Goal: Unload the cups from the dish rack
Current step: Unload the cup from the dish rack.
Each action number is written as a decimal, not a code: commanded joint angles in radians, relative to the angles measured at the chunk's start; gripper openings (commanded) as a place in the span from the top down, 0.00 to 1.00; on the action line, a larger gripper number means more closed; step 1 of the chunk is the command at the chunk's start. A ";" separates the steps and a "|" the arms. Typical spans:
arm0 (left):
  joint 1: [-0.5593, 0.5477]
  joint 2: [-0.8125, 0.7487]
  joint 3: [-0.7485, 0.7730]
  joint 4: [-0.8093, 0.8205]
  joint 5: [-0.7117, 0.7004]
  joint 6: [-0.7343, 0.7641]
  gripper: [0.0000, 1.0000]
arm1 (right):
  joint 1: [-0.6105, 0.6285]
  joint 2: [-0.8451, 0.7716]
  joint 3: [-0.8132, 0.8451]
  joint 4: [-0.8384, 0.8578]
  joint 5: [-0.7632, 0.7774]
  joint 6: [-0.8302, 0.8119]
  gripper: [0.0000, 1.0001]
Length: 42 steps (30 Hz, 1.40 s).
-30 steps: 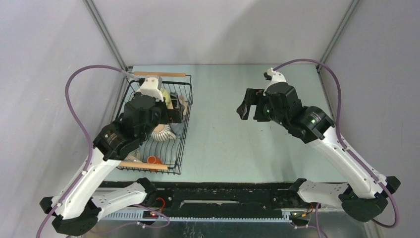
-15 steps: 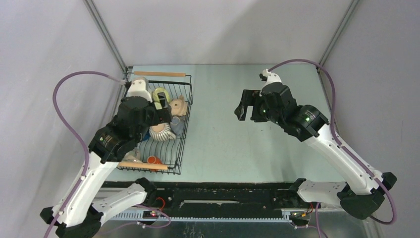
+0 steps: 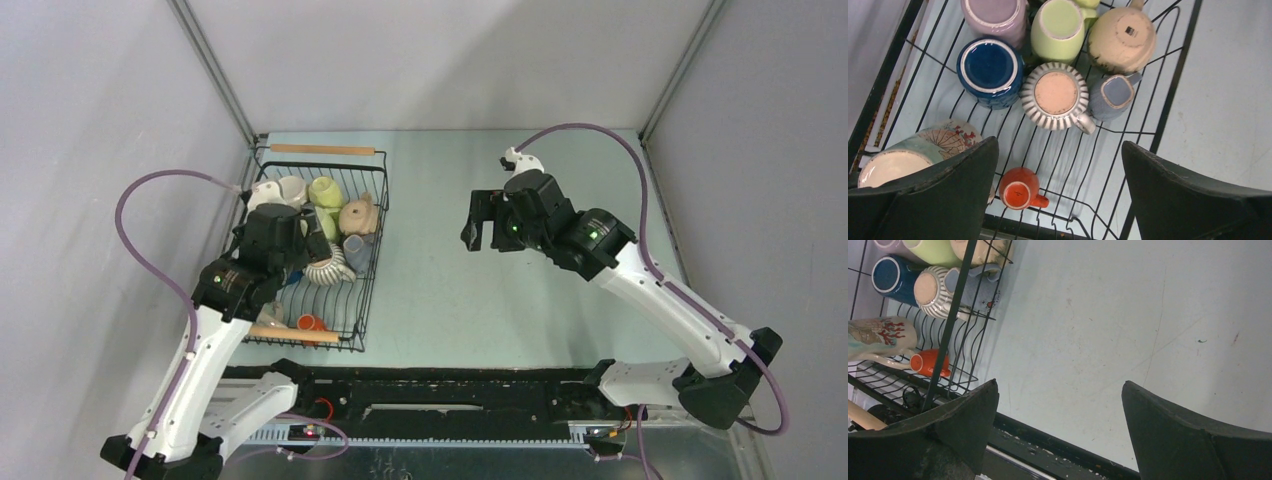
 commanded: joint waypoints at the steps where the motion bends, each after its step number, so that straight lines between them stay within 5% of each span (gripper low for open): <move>1: 0.046 -0.018 -0.042 -0.015 0.022 -0.039 0.00 | 0.020 0.021 -0.009 0.034 -0.012 -0.028 0.00; 10: 0.125 0.001 -0.097 -0.019 0.032 -0.035 0.00 | 0.038 0.057 -0.014 0.058 -0.023 -0.044 0.00; 25: 0.367 -0.101 -0.091 -0.187 -0.152 -0.030 0.00 | 0.059 0.101 -0.029 0.094 -0.080 -0.068 0.00; 42: 0.726 -0.028 -0.165 -0.208 0.007 -0.181 0.00 | 0.035 0.125 -0.059 0.148 -0.219 -0.108 0.00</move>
